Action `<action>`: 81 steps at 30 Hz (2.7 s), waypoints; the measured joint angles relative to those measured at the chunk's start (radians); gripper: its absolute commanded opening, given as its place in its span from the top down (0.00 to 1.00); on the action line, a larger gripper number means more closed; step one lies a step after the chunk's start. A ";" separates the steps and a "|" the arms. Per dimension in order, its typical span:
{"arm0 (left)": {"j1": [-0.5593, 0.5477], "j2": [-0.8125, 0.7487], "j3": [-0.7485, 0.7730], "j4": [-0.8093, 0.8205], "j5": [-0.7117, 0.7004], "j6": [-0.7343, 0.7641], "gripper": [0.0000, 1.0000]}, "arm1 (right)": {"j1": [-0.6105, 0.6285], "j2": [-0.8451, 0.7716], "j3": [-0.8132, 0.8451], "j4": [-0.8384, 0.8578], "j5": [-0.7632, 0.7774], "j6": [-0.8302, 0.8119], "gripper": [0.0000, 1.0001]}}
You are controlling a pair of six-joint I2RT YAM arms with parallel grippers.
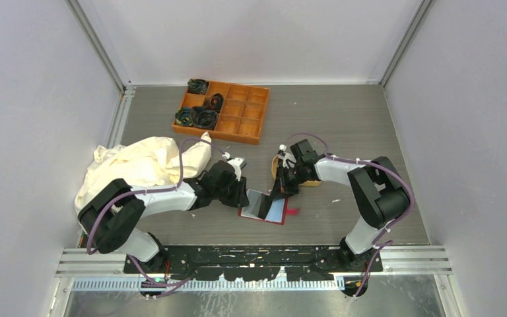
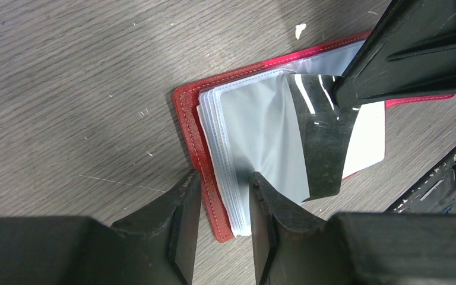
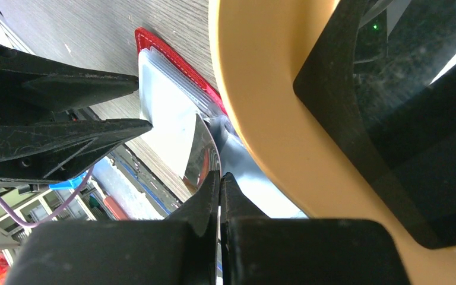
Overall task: Put the credit cards into the card holder
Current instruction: Insert the credit card into the card holder.
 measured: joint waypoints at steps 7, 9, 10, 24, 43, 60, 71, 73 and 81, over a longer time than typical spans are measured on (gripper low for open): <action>0.013 0.002 0.000 0.000 0.015 0.000 0.66 | 0.000 0.006 0.012 -0.023 0.004 -0.005 0.97; 0.018 0.002 0.000 0.000 0.019 0.000 0.66 | 0.000 0.006 0.013 -0.024 0.005 -0.006 0.98; 0.019 0.002 0.000 0.000 0.022 0.000 0.66 | 0.000 0.006 0.013 -0.025 0.005 -0.006 0.98; 0.032 0.005 0.000 0.000 0.043 0.004 0.67 | -0.008 0.006 0.013 -0.039 0.008 0.000 0.99; 0.043 0.020 0.000 0.023 0.076 0.003 0.67 | -0.027 0.011 0.008 -0.054 -0.003 0.007 0.99; 0.046 0.037 0.000 0.060 0.092 0.003 0.67 | -0.031 0.027 0.015 -0.026 -0.039 0.035 0.99; 0.045 0.035 0.005 0.052 0.086 -0.001 0.59 | -0.030 0.048 0.039 -0.010 -0.054 0.036 0.90; 0.043 0.020 0.010 0.025 0.058 -0.002 0.54 | -0.028 0.054 0.048 -0.008 -0.054 0.032 0.88; 0.027 -0.292 -0.007 -0.071 -0.084 -0.035 0.51 | -0.024 0.061 0.066 -0.009 -0.049 0.006 0.82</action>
